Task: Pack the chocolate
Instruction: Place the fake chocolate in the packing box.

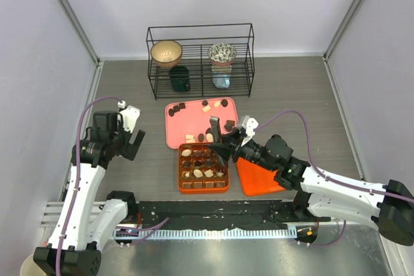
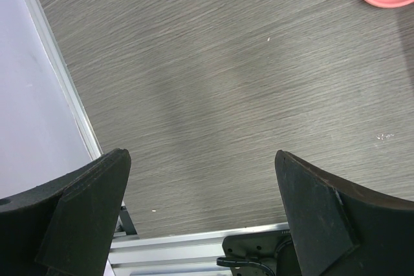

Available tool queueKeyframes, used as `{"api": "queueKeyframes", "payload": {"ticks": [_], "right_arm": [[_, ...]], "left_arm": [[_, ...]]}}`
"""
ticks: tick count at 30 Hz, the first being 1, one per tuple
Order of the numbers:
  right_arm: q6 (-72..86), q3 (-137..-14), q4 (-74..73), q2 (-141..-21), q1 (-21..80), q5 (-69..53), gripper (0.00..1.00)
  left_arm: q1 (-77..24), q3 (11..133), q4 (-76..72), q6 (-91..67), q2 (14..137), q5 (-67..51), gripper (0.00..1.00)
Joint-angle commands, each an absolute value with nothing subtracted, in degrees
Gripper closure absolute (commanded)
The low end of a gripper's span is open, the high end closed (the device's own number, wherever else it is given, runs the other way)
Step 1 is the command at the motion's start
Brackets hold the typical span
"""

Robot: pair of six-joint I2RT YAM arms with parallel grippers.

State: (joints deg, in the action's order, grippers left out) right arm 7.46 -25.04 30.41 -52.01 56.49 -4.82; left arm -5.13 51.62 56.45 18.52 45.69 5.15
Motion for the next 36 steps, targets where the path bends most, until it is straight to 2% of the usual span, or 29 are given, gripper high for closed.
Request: {"api": "queueKeyframes", "payload": {"ticks": [1,7,11,18,27,36], "right_arm": [[7.12,-26.01,35.16,-51.42,56.69,-4.66,0.66],[5.19,-32.16,35.59,-56.41,56.69,-6.67,0.69],[5.71,-37.69,38.57,-64.48,56.69,-9.75,0.7],[5.72,-46.83,42.27,-77.84,56.6,-13.35,0.72],[4.3,-59.93,41.48,-89.55,54.76,-16.26,0.74],[4.13,-62.31,41.05,-92.46,53.61,-18.1,0.74]], "left_arm": [[-5.19,54.14,55.72,18.99,45.17,5.01,0.0],[-5.27,59.31,55.37,17.76,48.51,1.24,0.0],[-5.27,68.87,54.76,15.04,55.36,-2.63,0.0],[-7.72,77.51,52.38,11.52,63.54,-7.12,0.0],[-20.11,80.07,49.31,10.2,69.43,-0.54,0.0],[-22.41,82.27,48.52,10.19,71.8,-0.44,0.0]]}}
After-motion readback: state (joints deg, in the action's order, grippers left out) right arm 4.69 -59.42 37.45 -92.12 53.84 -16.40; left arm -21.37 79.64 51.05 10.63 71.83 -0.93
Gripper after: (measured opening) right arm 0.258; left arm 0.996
